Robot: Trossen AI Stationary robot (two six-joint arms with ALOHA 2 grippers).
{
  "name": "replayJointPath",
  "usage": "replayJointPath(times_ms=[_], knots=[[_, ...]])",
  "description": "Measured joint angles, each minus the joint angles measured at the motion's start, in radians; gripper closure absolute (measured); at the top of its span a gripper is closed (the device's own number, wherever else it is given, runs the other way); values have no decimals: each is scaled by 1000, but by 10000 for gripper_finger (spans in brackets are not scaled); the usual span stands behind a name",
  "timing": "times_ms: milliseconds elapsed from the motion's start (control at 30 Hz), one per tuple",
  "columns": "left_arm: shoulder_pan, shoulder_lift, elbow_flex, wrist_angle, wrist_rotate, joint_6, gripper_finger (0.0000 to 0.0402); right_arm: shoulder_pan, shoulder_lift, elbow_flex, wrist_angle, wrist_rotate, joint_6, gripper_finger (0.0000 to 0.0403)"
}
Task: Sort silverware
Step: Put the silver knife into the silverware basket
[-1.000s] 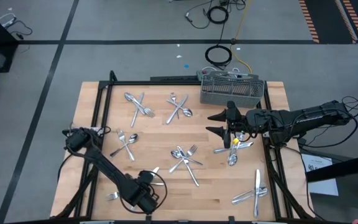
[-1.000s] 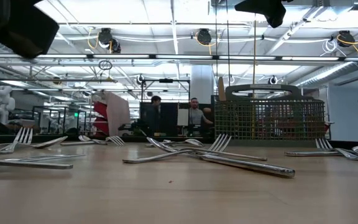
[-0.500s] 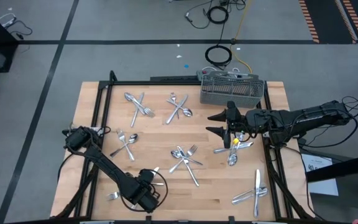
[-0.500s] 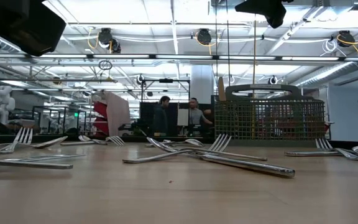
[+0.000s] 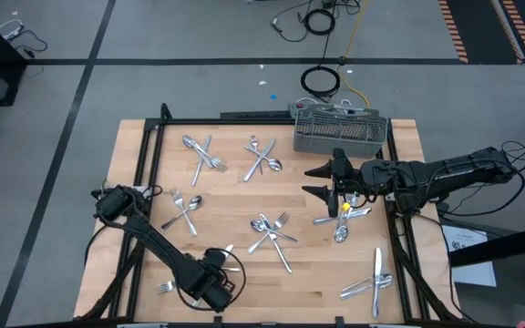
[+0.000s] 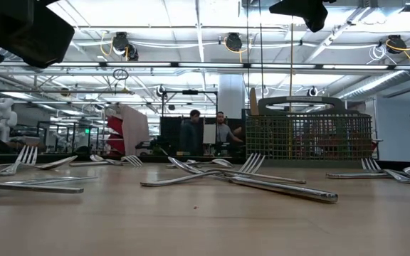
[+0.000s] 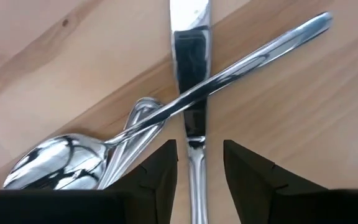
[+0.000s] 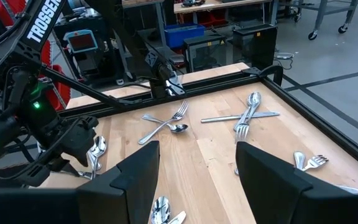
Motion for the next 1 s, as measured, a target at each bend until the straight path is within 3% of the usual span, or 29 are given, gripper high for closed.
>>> replayJointPath(times_ms=[367,733,1000], knots=[[-6,10,-48,78,33,0,265,0,0,0,0,0,0,200],[-6,9,-56,77,21,-1,328,0,0,0,0,0,0,200],[-3,4,-74,98,21,0,336,0,0,0,0,0,0,200]])
